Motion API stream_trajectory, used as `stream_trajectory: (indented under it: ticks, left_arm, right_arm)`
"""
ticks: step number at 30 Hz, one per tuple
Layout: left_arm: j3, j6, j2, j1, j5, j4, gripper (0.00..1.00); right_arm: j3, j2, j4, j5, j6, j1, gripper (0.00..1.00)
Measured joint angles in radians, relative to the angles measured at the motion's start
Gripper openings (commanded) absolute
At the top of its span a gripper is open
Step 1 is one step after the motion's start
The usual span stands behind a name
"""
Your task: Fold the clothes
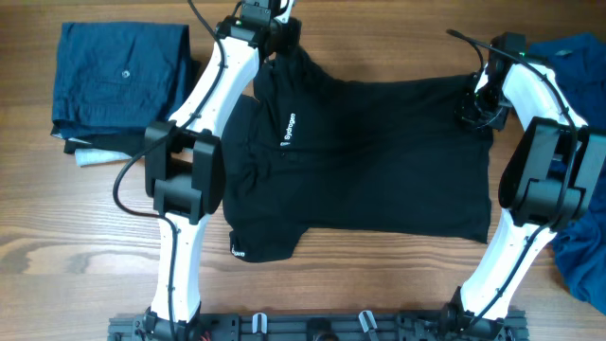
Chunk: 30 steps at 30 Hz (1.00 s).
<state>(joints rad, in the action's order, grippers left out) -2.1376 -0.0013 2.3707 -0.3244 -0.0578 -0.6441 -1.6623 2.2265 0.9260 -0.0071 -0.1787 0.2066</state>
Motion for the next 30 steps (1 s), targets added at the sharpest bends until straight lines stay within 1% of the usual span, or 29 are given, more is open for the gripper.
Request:
stream_trajectory:
  ticks: [1, 2, 3, 4, 7, 8, 9, 11, 14, 17, 19, 21, 22, 24, 28, 30]
  left_arm:
    - [-0.004, -0.035, -0.002, -0.003, -0.033, -0.062, 0.29]
    - [-0.005, -0.074, -0.001, -0.009, -0.063, -0.102, 0.34]
    - [-0.005, -0.101, 0.000, -0.015, -0.089, -0.143, 0.41]
    - [-0.005, -0.128, 0.000, -0.022, -0.106, -0.166, 0.46]
    - [-0.005, -0.189, 0.002, -0.058, -0.142, -0.180, 0.46]
    - [-0.005, -0.200, 0.004, -0.071, -0.150, -0.181, 0.51]
    - [-0.005, -0.221, 0.006, -0.084, -0.150, -0.186, 0.53]
    - [-0.005, -0.283, 0.021, -0.114, -0.136, -0.203, 0.70]
    - [-0.005, -0.369, 0.046, -0.127, -0.088, -0.206, 0.77]
    - [-0.005, -0.451, 0.050, -0.117, -0.058, -0.195, 0.77]
    - [-0.005, -0.484, 0.051, -0.113, -0.043, -0.166, 0.75]
    - [-0.005, -0.503, 0.051, -0.112, -0.036, -0.132, 0.74]
    - [-0.005, -0.510, 0.054, -0.112, -0.036, -0.115, 0.71]
    - [-0.005, -0.520, 0.069, -0.114, -0.036, -0.084, 0.68]
    - [-0.004, -0.558, 0.147, -0.114, -0.015, -0.042, 0.67]
    - [-0.005, -0.566, 0.150, -0.114, -0.011, -0.027, 0.67]
  right_arm:
    - [0.000, 0.000, 0.000, 0.000, 0.000, 0.000, 0.15]
    - [0.000, 0.000, -0.001, 0.000, 0.000, 0.000, 0.15]
    - [0.000, 0.000, -0.001, 0.000, 0.000, 0.000, 0.15]
    - [0.000, 0.000, -0.001, 0.000, 0.000, 0.000, 0.15]
    - [0.000, 0.000, -0.001, -0.007, 0.000, 0.002, 0.15]
    - [0.000, 0.000, -0.001, -0.009, 0.000, 0.002, 0.15]
    - [0.000, 0.000, -0.001, -0.011, 0.000, 0.003, 0.15]
    - [0.000, 0.000, 0.000, -0.012, 0.000, 0.004, 0.16]
    - [0.000, 0.000, -0.001, -0.015, 0.000, 0.004, 0.17]
    - [0.000, 0.000, -0.002, -0.016, 0.000, 0.004, 0.18]
    - [0.000, 0.000, -0.002, -0.018, 0.000, 0.004, 0.18]
    - [0.000, 0.000, -0.002, -0.018, 0.000, 0.004, 0.18]
    - [0.000, 0.000, -0.003, -0.018, 0.000, 0.004, 0.17]
    - [0.000, 0.000, -0.003, -0.018, 0.000, 0.004, 0.17]
    - [0.000, 0.000, -0.003, -0.018, 0.000, 0.004, 0.18]
    - [0.000, 0.000, -0.003, -0.018, 0.000, 0.004, 0.18]
